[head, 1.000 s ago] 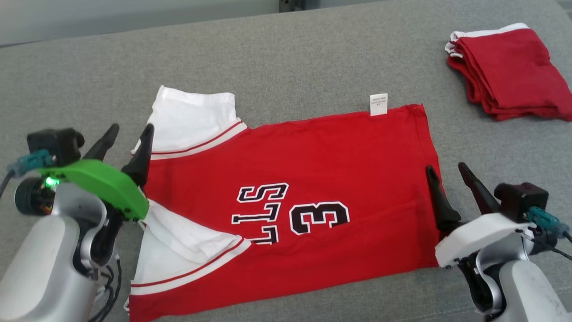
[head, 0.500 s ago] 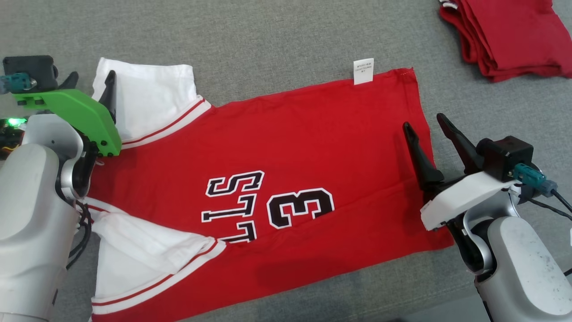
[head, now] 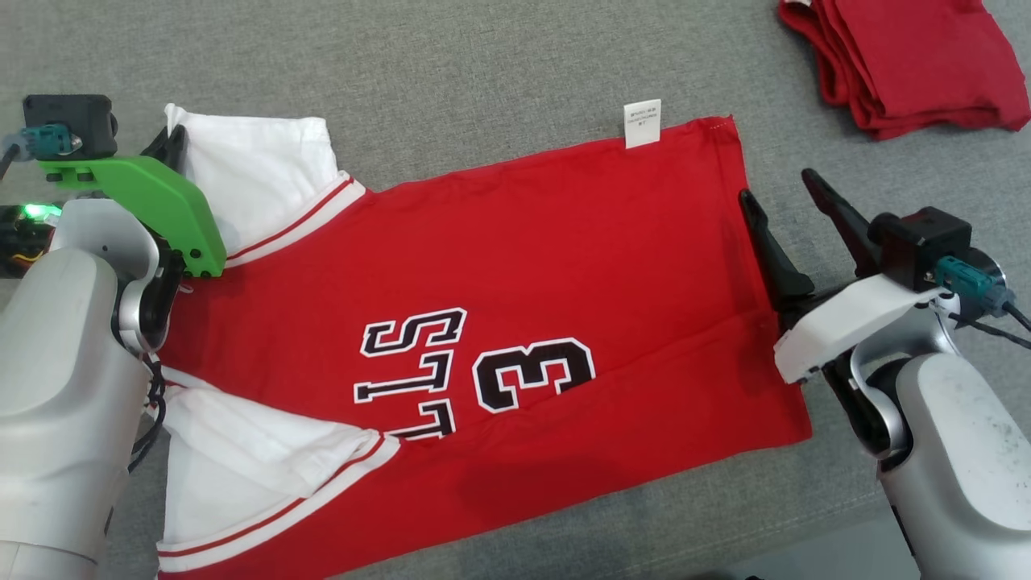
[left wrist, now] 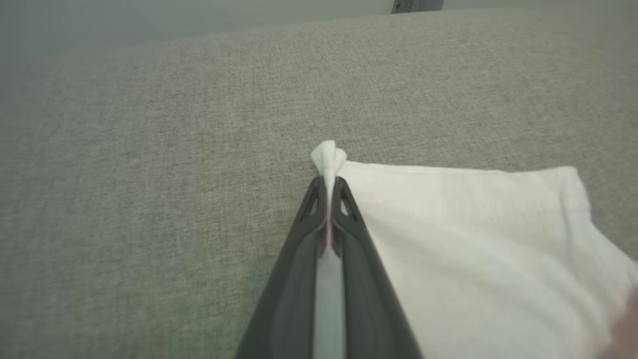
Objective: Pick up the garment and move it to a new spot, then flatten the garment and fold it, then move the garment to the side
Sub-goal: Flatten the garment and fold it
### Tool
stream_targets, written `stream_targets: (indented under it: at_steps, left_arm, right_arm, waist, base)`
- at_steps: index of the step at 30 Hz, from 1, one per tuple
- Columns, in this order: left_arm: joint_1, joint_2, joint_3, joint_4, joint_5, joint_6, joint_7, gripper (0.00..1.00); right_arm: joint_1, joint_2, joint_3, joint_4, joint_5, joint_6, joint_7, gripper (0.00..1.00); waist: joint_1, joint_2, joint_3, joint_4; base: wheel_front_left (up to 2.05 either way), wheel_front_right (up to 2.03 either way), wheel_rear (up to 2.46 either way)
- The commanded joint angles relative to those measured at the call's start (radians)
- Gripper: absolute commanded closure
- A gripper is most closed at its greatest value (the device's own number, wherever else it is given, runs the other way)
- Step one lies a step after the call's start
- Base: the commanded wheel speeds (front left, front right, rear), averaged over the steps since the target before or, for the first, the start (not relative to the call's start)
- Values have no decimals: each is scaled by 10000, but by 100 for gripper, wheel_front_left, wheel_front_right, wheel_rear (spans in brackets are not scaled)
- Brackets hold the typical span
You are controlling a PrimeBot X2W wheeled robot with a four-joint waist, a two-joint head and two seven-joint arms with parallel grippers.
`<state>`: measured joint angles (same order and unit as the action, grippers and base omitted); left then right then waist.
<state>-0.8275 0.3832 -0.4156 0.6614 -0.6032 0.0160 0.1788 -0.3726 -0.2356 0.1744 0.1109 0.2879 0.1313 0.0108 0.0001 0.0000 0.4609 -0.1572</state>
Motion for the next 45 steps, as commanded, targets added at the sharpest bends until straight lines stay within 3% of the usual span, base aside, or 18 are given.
stream_targets:
  at_steps: [1,9,21,22,23,26,27,28,38,45]
  left_arm:
    - [-64,-36,26,-13,89,-68,-209,100]
    - [202,-312,-46,-666,11,-339,-1145,100]
    - [788,-546,-256,-1935,-68,-144,-1343,100]
    - [817,-543,-262,-2010,-81,-133,-1333,100]
    - [847,-530,-262,-2070,-87,-102,-1327,100]
    - [948,-475,-267,-2249,-104,-63,-1333,100]
    - [975,-452,-259,-2287,-111,-46,-1352,100]
    - [1002,-426,-250,-2337,-110,-45,-1385,100]
    - [1703,-72,-23,-3282,-180,2,-2067,100]
    - [3491,187,211,-4974,-400,344,-2749,100]
  right_arm:
    - [-277,-133,39,148,-109,-13,99,0]
    - [-1641,-896,365,1790,-304,-13,593,0]
    - [-3234,-1742,1804,4266,-197,-14,1215,0]
    - [-3335,-1803,1908,4430,-161,-13,1244,40]
    - [-3394,-1854,1998,4548,-112,-14,1281,56]
    - [-3492,-1959,2246,4771,101,-14,1289,80]
    - [-3518,-1991,2318,4811,169,-14,1286,96]
    - [-3555,-2025,2396,4850,239,-16,1272,100]
    - [-3651,-2215,2585,4731,640,-16,42,100]
    - [-2446,-2251,2245,3935,851,-14,-992,100]
  waist:
    - [-1,0,-136,171]
    - [-1,0,-306,899]
    - [-1,0,-309,1655]
    - [-1,0,-312,1677]
    - [-1,0,-315,1691]
    - [-1,0,-330,1697]
    - [-1,0,-339,1690]
    - [-1,0,-352,1681]
    - [-1,0,-700,1608]
    - [-1,0,-1398,1762]
  base:
    - [0,0,0]
    - [0,0,0]
    - [0,0,0]
    - [0,0,0]
    - [0,0,0]
    - [0,0,0]
    - [0,0,0]
    - [0,0,0]
    - [0,0,0]
    - [0,0,0]
